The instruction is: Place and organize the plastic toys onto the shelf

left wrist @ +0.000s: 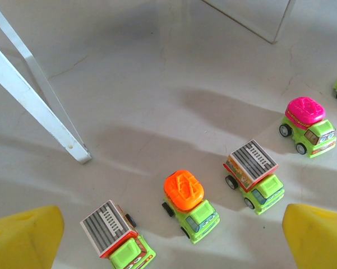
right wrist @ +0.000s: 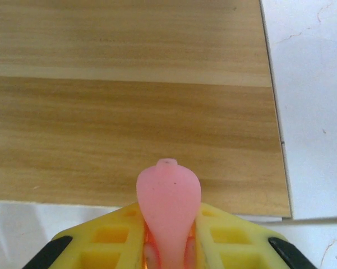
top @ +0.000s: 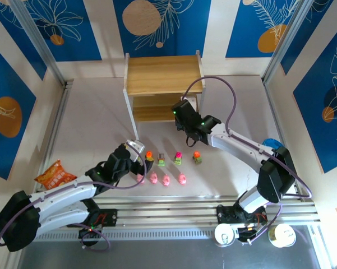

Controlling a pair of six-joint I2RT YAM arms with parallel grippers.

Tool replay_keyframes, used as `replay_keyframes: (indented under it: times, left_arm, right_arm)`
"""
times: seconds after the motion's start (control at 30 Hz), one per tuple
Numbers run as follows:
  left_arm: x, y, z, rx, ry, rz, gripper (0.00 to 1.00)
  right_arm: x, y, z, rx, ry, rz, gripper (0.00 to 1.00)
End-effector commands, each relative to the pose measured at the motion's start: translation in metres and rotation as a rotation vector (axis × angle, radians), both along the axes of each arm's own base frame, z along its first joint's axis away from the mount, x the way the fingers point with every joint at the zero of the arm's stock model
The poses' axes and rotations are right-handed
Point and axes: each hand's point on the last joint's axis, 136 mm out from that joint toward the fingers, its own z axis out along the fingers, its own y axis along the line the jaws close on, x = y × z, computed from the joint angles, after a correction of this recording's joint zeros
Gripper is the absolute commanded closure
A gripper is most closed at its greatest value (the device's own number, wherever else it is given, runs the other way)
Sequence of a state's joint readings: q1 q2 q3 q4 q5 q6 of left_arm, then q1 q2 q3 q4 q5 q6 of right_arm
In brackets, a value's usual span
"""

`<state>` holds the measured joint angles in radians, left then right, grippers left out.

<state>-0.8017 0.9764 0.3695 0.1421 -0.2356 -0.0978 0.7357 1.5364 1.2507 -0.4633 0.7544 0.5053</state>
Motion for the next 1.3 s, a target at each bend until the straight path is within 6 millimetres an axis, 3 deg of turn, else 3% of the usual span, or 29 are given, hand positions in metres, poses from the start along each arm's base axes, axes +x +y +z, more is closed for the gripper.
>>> replay_keyframes:
  times: [0.0, 0.6, 1.27]
  left_arm:
    - [0.004, -0.009, 0.015, -0.024, -0.034, -0.019, 0.00]
    - [0.005, -0.009, 0.015, -0.023, -0.036, -0.017, 0.00]
    - [0.004, -0.010, 0.015, -0.022, -0.033, -0.022, 0.00]
  right_arm:
    - [0.013, 0.003, 0.011, 0.021, -0.038, -0.012, 0.79]
    - [0.033, -0.003, 0.012, 0.045, -0.079, -0.094, 0.79]
    - [0.047, -0.008, -0.006, 0.036, -0.031, -0.131, 0.73]
